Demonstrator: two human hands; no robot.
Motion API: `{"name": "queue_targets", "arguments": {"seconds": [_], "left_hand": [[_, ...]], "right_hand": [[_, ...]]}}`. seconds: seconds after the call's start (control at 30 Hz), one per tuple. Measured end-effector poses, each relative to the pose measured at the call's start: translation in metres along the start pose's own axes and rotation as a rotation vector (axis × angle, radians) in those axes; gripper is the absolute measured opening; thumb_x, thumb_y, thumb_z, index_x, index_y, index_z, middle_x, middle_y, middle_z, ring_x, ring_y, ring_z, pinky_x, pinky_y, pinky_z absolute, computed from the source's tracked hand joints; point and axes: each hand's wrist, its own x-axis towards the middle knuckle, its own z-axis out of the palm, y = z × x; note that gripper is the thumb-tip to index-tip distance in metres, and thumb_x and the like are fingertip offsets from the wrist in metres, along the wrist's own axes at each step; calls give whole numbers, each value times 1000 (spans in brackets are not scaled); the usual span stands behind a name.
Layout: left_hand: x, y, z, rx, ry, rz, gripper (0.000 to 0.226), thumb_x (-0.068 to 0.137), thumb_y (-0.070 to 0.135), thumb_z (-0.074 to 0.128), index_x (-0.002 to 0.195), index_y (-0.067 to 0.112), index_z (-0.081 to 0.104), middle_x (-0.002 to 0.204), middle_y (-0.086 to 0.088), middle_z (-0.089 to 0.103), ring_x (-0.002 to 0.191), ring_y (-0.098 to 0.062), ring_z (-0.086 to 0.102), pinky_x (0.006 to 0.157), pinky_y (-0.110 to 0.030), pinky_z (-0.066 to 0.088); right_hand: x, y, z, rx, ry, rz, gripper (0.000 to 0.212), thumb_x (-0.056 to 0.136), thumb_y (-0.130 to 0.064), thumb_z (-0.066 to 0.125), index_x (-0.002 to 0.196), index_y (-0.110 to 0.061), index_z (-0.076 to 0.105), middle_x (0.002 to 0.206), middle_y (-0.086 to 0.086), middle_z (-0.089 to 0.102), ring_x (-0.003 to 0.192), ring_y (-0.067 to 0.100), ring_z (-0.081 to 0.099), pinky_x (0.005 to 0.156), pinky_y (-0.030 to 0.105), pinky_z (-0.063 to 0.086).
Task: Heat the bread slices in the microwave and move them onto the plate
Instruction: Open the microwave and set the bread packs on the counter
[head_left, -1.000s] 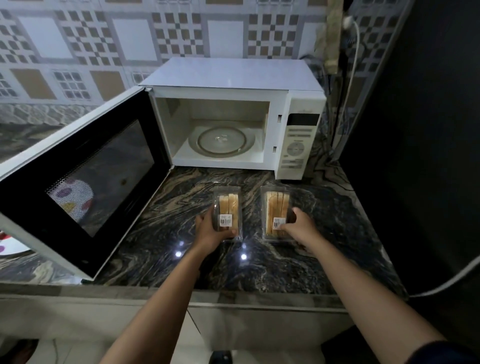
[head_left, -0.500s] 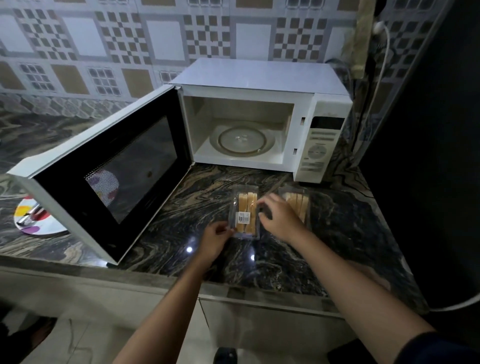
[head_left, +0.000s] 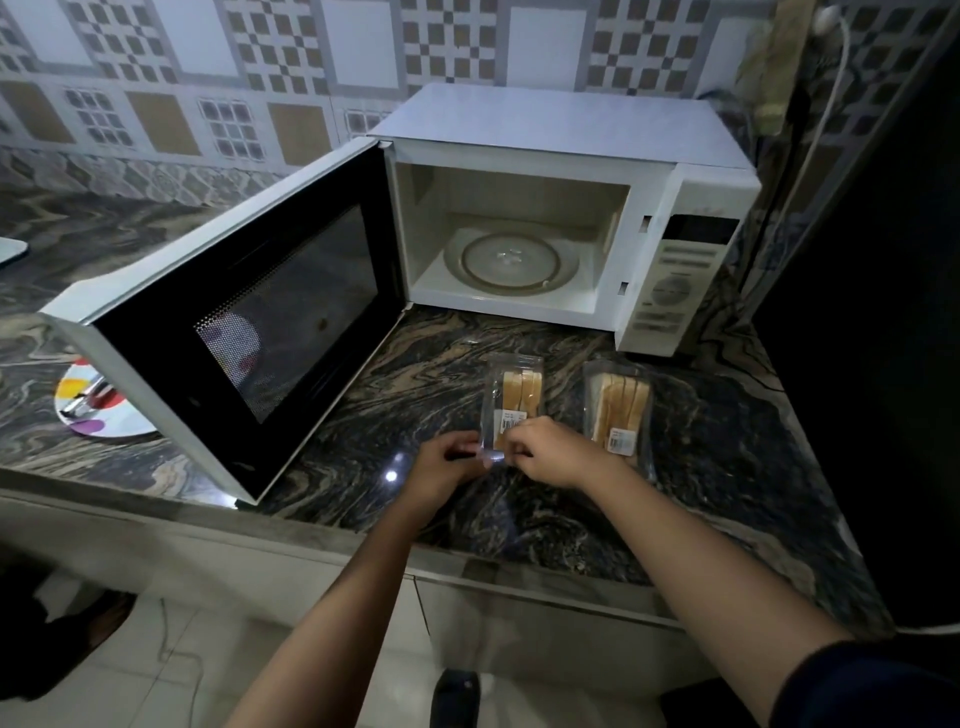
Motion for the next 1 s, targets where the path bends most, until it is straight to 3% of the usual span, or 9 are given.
{"name": "queue_targets", "arguments": {"seconds": [0.2,0.37,0.53,0.7,0.8,0.9,1.0], "left_hand": [[0,3,6,2,54,-73,34,78,-7,67,111,-7,62,82,0,62,74,-8,57,58,-5,49],[2,6,12,-95,121,-194,34,74,-6,72,107,-6,64,101,-20,68,73,-15,62,57,-11,51],[1,11,17,-97,125,-263,30,73,-3,74,103,-2,67,93,-14,68,70,-14,62,58,-14,53],[-1,17,20,-80,135,-311,21,78,-6,65,98,-1,70,99,-13,70,63,-11,62,56,-15,53],[-5,25,21,-100,145,-333,23,77,-9,65,99,-4,69,78,-8,66,35,3,55,38,-7,43],[-7,28,20,-116,137,-356,22,75,-10,67,97,-5,69,38,9,59,31,5,52,37,-7,44],[-8,29,19,-108,130,-364,18,75,-11,66,92,-5,69,33,11,56,32,3,53,40,-9,47]], "right_hand": [[8,-5,-5,85,-55,118,22,83,2,48,87,-11,66,87,3,56,77,22,55,62,31,44],[13,-6,-15,140,-126,122,24,83,5,44,84,-8,65,85,2,55,78,19,51,60,27,39],[16,-2,-25,71,-245,124,29,82,4,41,88,-10,66,92,2,56,85,19,52,69,28,43],[15,0,-28,21,-299,139,29,83,3,41,86,-15,64,78,-8,50,69,8,46,57,20,39],[16,0,-29,13,-310,142,29,83,3,41,90,-12,65,76,-10,48,68,7,45,56,20,38],[17,0,-30,17,-305,140,29,84,3,43,98,-6,66,77,-9,48,78,13,48,58,20,38],[17,2,-28,29,-302,139,29,84,4,43,100,-5,66,76,-10,49,74,10,47,57,18,38]]}}
